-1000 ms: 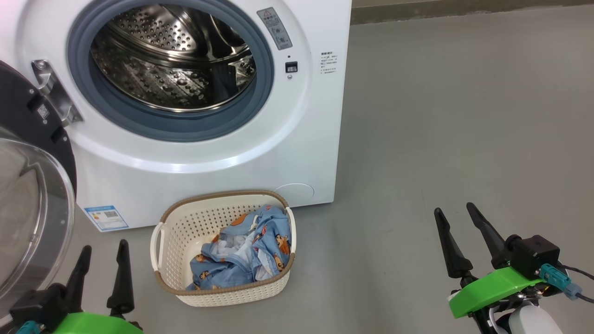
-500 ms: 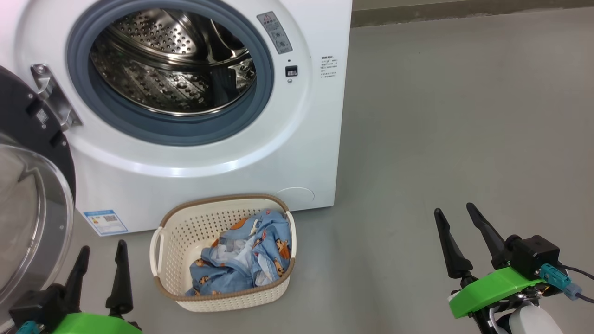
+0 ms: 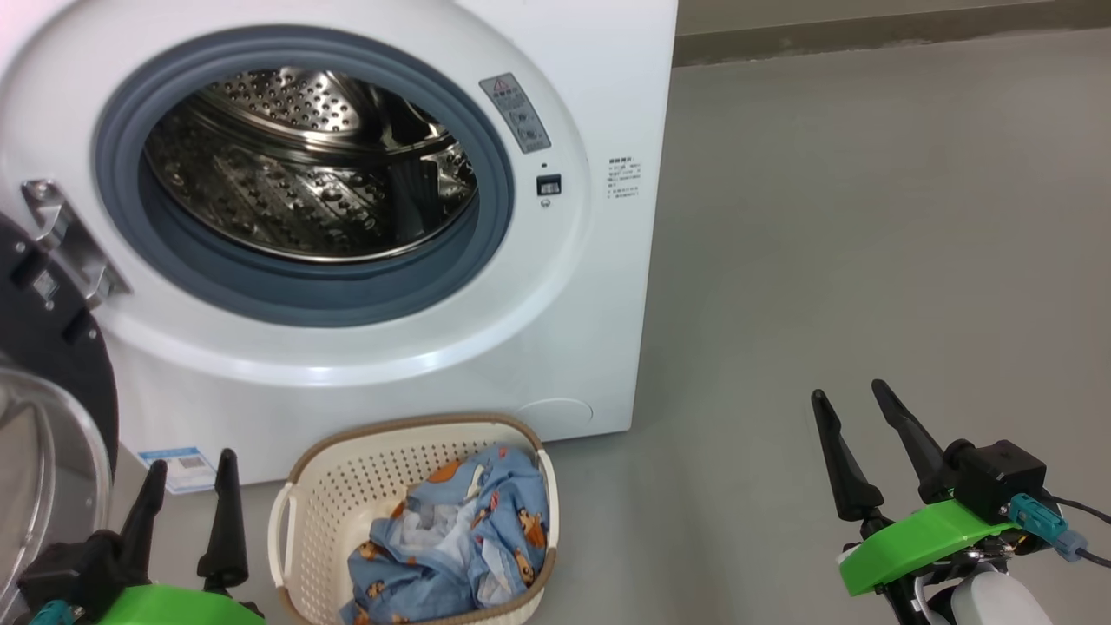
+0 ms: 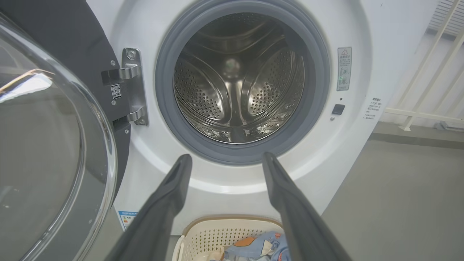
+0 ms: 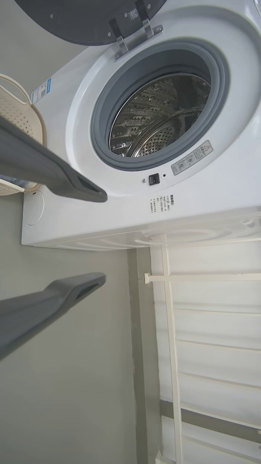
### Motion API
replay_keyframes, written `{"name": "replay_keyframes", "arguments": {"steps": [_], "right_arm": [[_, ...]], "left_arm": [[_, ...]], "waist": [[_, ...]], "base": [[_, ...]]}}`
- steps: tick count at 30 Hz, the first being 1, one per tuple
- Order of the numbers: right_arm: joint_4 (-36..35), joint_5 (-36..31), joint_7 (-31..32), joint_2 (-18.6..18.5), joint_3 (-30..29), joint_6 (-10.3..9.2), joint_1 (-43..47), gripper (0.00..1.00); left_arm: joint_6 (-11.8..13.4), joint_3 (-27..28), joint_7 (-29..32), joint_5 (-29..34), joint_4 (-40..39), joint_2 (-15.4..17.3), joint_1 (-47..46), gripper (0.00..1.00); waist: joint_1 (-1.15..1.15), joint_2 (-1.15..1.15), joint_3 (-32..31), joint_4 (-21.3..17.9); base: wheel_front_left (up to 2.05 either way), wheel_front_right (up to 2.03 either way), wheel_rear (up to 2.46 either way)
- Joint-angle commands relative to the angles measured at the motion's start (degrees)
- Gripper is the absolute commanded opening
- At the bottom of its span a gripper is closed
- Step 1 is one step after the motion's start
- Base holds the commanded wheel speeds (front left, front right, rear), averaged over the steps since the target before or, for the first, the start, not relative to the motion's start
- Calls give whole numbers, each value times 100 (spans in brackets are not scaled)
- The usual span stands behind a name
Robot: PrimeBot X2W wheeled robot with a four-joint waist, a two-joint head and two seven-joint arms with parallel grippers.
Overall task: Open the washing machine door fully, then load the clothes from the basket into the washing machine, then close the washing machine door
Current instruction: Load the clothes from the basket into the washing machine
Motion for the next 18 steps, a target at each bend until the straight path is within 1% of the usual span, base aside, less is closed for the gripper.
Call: {"name": "replay_keyframes", "arguments": {"steps": [1,6,9,13,18], "right_arm": [[-140,-20,-69,-21,143,9,-28,100],[-147,-27,-69,-9,133,9,-22,100],[-148,-29,-69,-5,132,9,-25,100],[-151,-39,-69,0,124,9,-29,100],[-150,-47,-69,4,126,9,-30,100]], "left_arm": [[21,240,-60,68,-122,124,-183,100],[21,255,-60,69,-149,119,-179,100],[-5,277,-60,50,-168,109,-183,100],[-17,284,-60,53,-159,104,-187,100],[-19,283,-60,55,-136,98,-191,100]], "waist": [[0,0,2,0],[0,0,8,-2],[0,0,15,1],[0,0,16,7],[0,0,17,18]], "base": [[145,-145,0],[132,-132,0],[88,-88,0],[41,-41,0],[1,-1,0]]}}
